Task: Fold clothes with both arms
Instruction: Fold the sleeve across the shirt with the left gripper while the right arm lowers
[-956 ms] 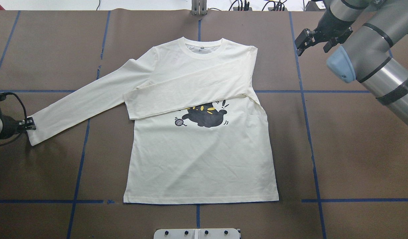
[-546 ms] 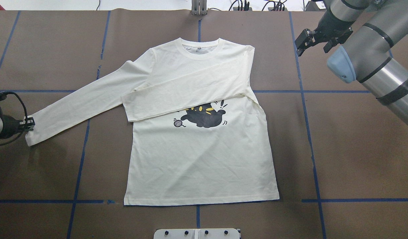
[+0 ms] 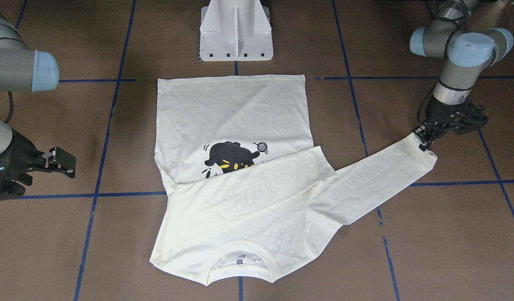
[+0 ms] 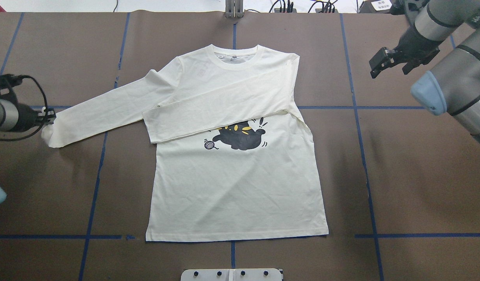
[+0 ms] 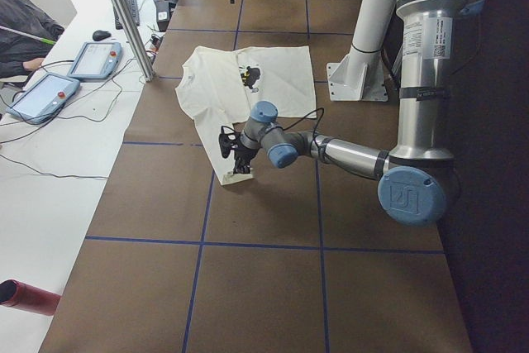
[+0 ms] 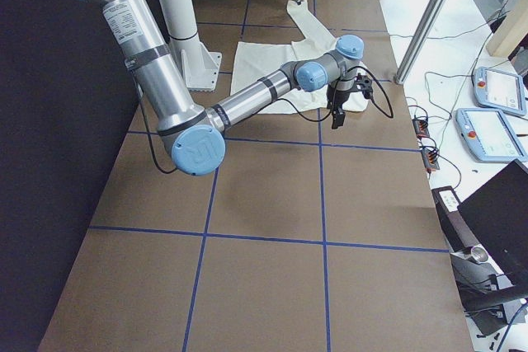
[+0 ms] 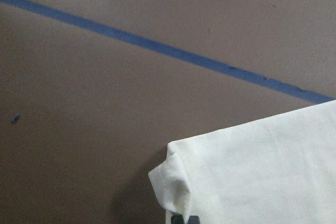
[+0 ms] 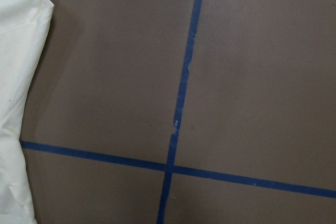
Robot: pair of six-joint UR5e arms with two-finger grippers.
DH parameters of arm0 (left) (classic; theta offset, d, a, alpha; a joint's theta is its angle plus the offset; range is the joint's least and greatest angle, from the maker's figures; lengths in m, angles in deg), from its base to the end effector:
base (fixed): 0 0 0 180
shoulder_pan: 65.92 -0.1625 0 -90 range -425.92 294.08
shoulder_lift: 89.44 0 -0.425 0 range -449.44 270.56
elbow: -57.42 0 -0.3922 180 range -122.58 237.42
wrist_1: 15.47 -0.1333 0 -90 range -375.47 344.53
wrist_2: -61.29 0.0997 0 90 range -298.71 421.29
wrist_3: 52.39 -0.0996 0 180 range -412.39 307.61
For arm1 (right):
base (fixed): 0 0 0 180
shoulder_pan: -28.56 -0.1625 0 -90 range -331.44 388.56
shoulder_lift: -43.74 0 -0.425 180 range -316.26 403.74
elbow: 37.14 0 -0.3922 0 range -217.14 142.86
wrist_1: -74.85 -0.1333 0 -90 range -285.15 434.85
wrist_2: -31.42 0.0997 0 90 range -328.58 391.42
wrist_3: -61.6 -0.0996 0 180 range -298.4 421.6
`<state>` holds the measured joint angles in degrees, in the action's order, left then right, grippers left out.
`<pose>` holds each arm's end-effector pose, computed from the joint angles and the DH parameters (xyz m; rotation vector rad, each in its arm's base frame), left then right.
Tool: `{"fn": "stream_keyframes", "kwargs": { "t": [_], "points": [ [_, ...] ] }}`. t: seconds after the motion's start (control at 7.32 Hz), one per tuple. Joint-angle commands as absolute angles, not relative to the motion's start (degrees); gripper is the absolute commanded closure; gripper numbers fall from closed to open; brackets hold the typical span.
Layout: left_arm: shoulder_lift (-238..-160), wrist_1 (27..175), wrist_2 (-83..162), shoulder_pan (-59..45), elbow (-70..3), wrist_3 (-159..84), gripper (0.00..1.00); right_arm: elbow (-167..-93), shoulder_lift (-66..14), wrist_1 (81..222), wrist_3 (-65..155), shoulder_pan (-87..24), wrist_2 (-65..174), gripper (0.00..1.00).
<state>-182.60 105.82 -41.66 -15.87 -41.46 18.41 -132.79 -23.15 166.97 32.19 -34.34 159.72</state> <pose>0.2656 -0.4899 0.5072 0.2528 0.7476 -0.4250 -0.2255 -0.5977 0.3899 0.0834 -0.7894 -0.1172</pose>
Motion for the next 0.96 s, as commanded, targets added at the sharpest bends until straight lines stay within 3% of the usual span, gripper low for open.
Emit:
{"fn": "stream_keyframes", "kwargs": {
  "t": [0.0,0.27,0.82],
  "points": [
    [-200.4,86.7,-45.7,-11.3,-41.5,13.7,1.0,-139.2,-31.9,166.3,32.0,-35.2,159.7,0.0],
    [-211.9,80.3,-51.1,-11.4,-41.6,14.0,1.0,-138.9,-38.2,158.2,31.7,-35.2,159.5,0.0],
    [-235.1,81.4,-60.8,-14.9,-35.4,28.8,1.0,-137.3,-37.9,156.4,29.5,-35.1,159.5,0.0]
  ]
}}
